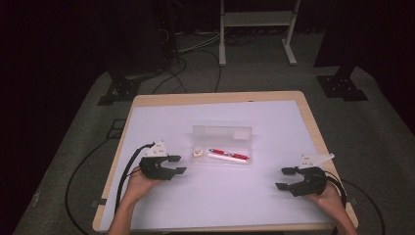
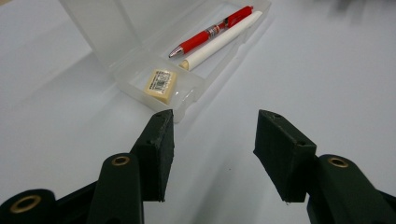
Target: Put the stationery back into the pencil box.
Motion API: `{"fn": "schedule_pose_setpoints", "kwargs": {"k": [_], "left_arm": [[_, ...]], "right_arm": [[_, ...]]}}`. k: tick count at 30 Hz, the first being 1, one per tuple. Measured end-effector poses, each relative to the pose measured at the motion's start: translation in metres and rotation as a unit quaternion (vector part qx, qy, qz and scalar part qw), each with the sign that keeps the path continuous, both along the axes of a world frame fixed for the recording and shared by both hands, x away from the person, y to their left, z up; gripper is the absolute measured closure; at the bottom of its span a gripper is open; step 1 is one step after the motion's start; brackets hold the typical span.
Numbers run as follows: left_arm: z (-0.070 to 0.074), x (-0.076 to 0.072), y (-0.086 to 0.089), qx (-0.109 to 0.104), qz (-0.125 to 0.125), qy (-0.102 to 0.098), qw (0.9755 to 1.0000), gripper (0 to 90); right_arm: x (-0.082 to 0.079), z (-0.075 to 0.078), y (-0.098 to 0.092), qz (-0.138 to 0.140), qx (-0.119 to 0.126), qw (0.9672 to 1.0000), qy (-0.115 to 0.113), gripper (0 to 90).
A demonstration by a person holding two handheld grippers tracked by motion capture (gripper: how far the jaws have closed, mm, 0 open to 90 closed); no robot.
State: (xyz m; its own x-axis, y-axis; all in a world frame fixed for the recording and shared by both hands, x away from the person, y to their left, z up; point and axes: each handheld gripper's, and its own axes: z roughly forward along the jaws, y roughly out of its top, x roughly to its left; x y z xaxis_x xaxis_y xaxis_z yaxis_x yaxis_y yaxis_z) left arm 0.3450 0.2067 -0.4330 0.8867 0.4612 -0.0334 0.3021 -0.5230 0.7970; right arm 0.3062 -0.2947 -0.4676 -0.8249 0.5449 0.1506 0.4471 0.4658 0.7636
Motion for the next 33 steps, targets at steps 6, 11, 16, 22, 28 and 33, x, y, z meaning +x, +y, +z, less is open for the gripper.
{"fn": "schedule_pose_setpoints", "kwargs": {"k": [6, 11, 16, 22, 28, 33], "left_arm": [[0.001, -0.003, 0.005, -0.004, 0.007, -0.003, 1.0000, 46.0], [0.000, -0.005, 0.011, -0.006, 0.013, -0.003, 0.9999, 45.7], [0.000, -0.008, 0.015, -0.006, 0.015, -0.003, 0.9999, 45.1], [-0.001, -0.012, 0.021, -0.007, 0.020, -0.003, 0.9998, 44.8], [-0.002, -0.017, 0.025, -0.010, 0.025, -0.005, 0.9996, 43.8], [-0.003, -0.021, 0.029, -0.012, 0.028, -0.008, 0.9995, 43.0]], "right_arm": [[0.000, 0.000, 0.000, 0.000, 0.000, 1.0000, 0.000, 31.0], [0.000, 0.000, 0.000, 0.000, -0.001, 1.0000, 0.001, 31.0], [0.000, 0.000, 0.000, -0.001, -0.002, 1.0000, 0.002, 31.0], [0.000, 0.000, 0.001, 0.000, -0.002, 1.0000, 0.001, 31.0], [0.000, 0.000, 0.001, 0.000, -0.002, 1.0000, 0.002, 31.0], [0.000, 0.000, 0.001, 0.000, -0.003, 1.0000, 0.001, 31.0]]}}
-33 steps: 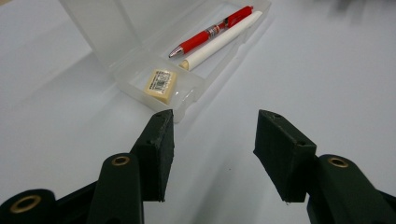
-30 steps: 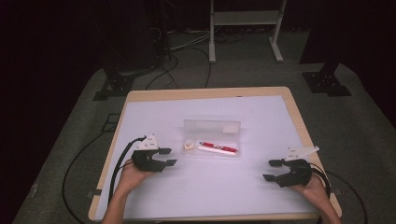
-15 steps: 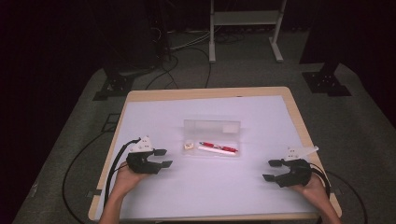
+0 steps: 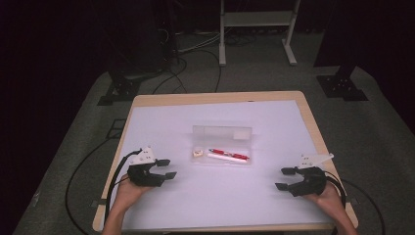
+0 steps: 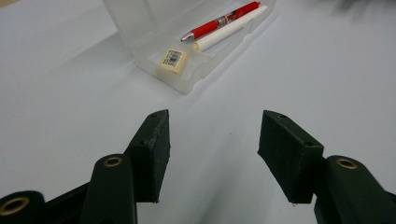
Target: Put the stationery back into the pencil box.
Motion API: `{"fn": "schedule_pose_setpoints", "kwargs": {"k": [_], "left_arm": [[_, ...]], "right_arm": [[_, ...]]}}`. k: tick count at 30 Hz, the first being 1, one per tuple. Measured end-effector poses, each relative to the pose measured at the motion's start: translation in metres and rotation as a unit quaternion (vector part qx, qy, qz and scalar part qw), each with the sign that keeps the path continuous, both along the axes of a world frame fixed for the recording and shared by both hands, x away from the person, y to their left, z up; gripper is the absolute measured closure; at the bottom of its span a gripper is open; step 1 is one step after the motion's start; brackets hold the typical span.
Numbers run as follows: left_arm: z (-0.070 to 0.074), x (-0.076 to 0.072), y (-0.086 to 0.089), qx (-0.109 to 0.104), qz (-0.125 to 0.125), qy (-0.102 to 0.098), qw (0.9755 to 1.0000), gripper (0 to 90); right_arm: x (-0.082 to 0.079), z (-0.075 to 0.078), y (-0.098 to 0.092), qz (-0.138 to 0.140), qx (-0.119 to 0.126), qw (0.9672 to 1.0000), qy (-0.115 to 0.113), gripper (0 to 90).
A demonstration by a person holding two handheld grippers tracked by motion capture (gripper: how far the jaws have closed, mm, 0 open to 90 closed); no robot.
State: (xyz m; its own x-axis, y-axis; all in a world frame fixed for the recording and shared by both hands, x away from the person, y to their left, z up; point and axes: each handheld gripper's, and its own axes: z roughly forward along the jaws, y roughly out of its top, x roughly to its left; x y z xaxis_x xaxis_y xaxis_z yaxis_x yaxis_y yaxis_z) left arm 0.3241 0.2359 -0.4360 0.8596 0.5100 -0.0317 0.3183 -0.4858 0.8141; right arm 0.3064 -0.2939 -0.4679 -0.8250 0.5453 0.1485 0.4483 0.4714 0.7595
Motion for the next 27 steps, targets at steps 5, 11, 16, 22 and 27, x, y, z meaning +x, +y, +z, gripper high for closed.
{"fn": "schedule_pose_setpoints", "kwargs": {"k": [5, 11, 16, 22, 27], "left_arm": [[-0.001, -0.004, 0.003, -0.002, 0.003, 0.001, 1.0000, 41.8], [-0.001, -0.006, 0.004, -0.003, 0.003, -0.002, 1.0000, 39.9], [-0.001, -0.009, 0.006, -0.004, 0.007, -0.004, 1.0000, 38.4], [-0.002, -0.013, 0.011, -0.006, 0.011, -0.006, 0.9999, 36.7], [-0.004, -0.016, 0.013, -0.008, 0.013, -0.005, 0.9999, 35.9]], "right_arm": [[0.000, 0.000, 0.001, -0.002, 0.000, 1.0000, 0.001, 31.0], [0.000, 0.000, 0.001, -0.002, 0.001, 1.0000, 0.001, 31.0], [0.000, 0.000, 0.001, -0.002, 0.000, 1.0000, 0.003, 31.0], [0.000, -0.001, 0.001, -0.002, 0.000, 1.0000, 0.003, 31.0], [0.000, -0.001, 0.001, -0.002, -0.001, 1.0000, 0.003, 31.0]]}}
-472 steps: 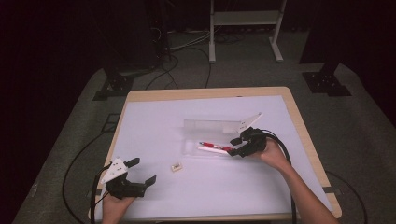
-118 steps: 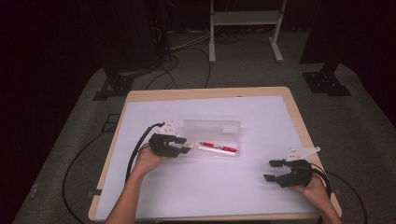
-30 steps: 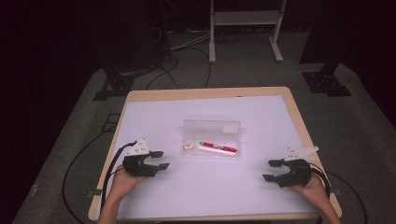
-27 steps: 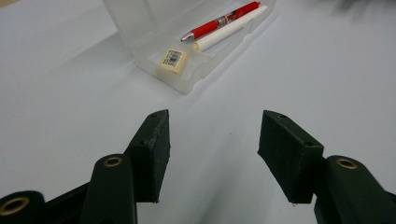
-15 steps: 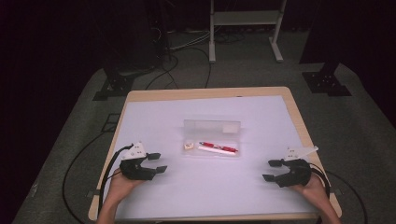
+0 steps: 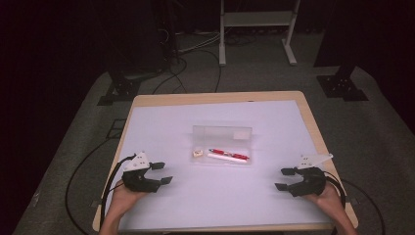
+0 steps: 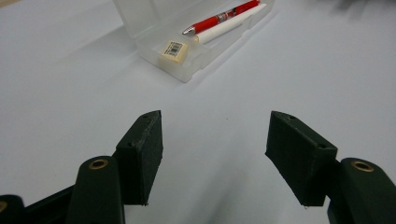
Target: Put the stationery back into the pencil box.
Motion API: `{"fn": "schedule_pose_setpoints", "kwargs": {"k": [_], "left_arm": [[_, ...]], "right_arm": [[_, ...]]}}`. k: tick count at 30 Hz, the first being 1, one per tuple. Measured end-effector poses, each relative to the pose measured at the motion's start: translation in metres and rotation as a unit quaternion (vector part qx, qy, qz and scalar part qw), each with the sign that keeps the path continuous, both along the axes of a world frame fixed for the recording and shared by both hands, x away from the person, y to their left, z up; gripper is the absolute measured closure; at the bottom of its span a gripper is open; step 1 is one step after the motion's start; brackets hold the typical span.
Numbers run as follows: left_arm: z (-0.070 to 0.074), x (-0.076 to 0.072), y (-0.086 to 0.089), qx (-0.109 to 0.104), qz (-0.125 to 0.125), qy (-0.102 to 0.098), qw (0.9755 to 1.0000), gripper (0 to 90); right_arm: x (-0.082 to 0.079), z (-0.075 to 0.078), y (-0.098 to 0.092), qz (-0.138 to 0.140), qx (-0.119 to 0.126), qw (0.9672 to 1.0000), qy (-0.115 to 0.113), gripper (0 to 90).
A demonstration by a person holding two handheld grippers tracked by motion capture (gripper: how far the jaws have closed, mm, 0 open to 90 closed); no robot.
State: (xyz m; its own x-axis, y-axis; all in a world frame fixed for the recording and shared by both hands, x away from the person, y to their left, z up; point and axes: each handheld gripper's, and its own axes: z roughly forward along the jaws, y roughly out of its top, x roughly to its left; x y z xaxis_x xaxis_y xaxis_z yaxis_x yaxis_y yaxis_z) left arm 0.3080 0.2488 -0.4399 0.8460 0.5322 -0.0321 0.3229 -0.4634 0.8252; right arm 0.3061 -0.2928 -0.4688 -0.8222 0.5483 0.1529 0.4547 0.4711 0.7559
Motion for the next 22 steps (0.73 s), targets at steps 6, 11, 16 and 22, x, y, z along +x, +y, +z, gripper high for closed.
{"fn": "schedule_pose_setpoints", "kwargs": {"k": [6, 11, 16, 22], "left_arm": [[-0.002, -0.006, 0.006, -0.007, 0.006, -0.004, 1.0000, 34.8], [-0.004, -0.013, 0.010, -0.006, 0.014, -0.008, 0.9999, 31.4], [-0.008, -0.021, 0.019, -0.018, 0.029, -0.014, 0.9993, 27.5], [-0.013, -0.032, 0.025, -0.029, 0.038, -0.023, 0.9986, 19.5]], "right_arm": [[0.000, -0.001, 0.001, 0.000, 0.000, 1.0000, 0.001, 31.0], [-0.001, -0.001, 0.001, -0.001, -0.003, 1.0000, -0.002, 31.1], [-0.004, 0.001, 0.000, -0.004, 0.001, 1.0000, -0.007, 31.1], [-0.005, 0.001, 0.001, -0.006, 0.004, 0.9999, -0.013, 30.7]]}}
